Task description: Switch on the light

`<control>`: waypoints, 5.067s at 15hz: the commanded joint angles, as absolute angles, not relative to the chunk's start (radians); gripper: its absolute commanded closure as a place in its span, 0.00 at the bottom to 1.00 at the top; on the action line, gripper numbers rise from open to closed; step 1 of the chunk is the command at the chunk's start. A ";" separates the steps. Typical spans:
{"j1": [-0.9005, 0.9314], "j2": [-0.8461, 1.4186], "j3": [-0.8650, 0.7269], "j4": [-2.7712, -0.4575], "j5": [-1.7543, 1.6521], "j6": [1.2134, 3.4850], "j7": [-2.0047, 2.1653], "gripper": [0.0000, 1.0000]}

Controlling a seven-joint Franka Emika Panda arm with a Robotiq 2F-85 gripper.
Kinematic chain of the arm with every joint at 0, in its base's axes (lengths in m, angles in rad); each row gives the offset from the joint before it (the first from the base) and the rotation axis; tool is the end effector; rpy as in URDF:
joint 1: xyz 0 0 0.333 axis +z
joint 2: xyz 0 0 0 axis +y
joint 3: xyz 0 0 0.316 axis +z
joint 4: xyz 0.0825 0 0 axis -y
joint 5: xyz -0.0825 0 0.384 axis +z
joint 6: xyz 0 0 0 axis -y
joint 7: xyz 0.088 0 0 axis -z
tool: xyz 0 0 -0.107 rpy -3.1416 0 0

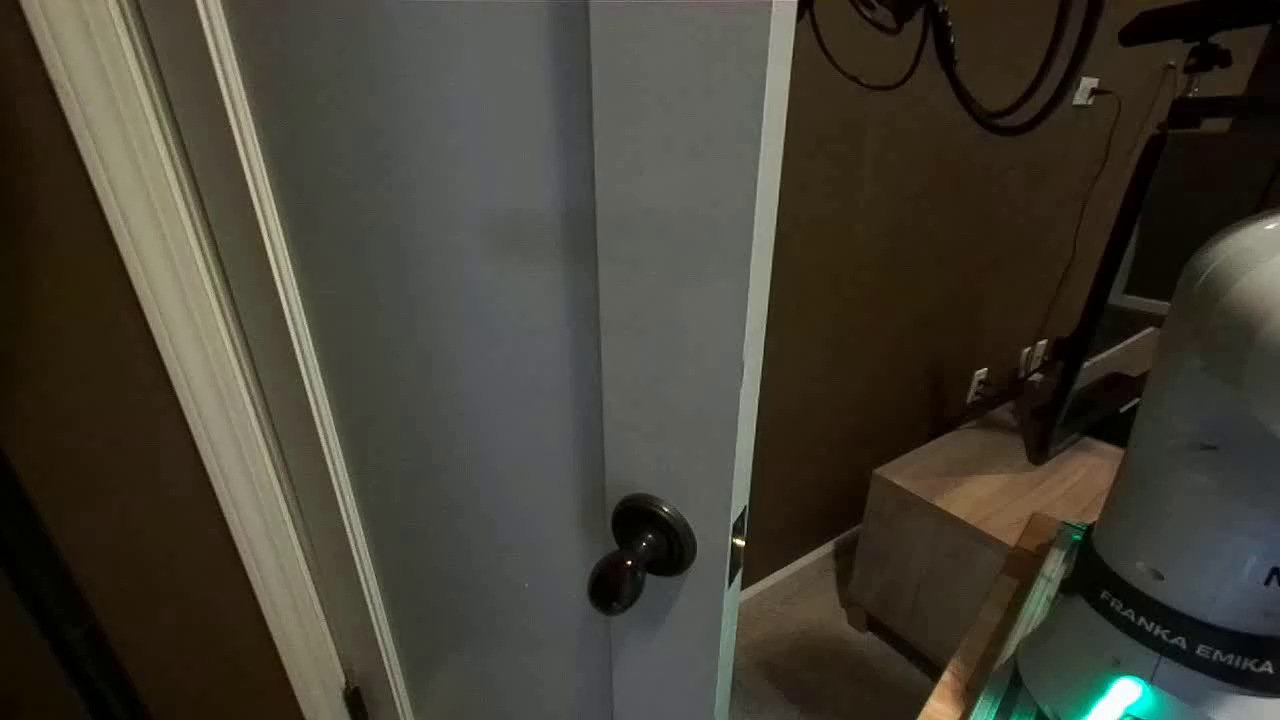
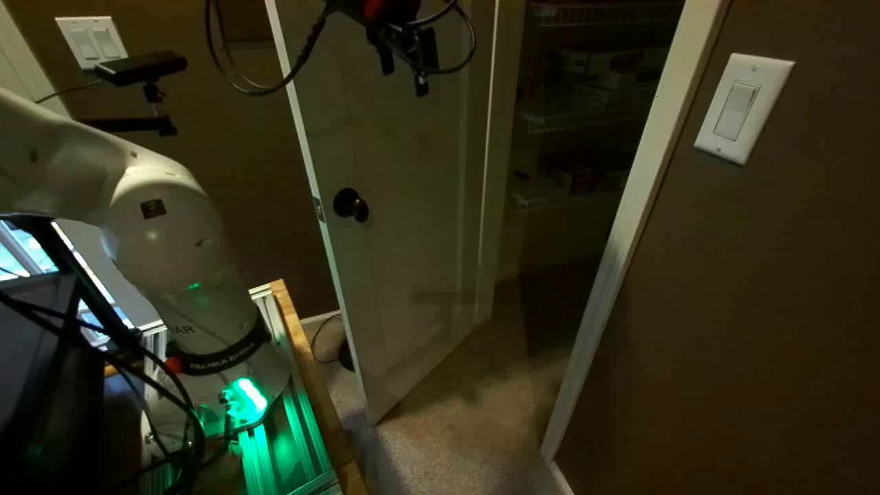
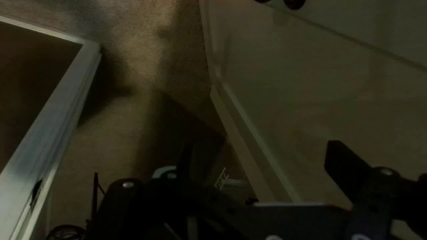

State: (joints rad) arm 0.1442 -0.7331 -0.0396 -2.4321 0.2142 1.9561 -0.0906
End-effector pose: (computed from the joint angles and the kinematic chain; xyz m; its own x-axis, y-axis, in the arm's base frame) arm 0.3506 0.0481 0.5763 0.9581 0.1123 0.2636 0.1715 -0.9617 -0.2136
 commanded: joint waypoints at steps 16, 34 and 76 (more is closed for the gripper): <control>-0.074 -0.678 -0.128 -2.420 -0.057 2.019 -0.172 0.00; -0.322 -0.210 -0.102 -2.199 -0.314 2.730 0.131 0.97; -0.065 -0.534 -0.180 -2.143 -0.003 2.027 -0.267 0.03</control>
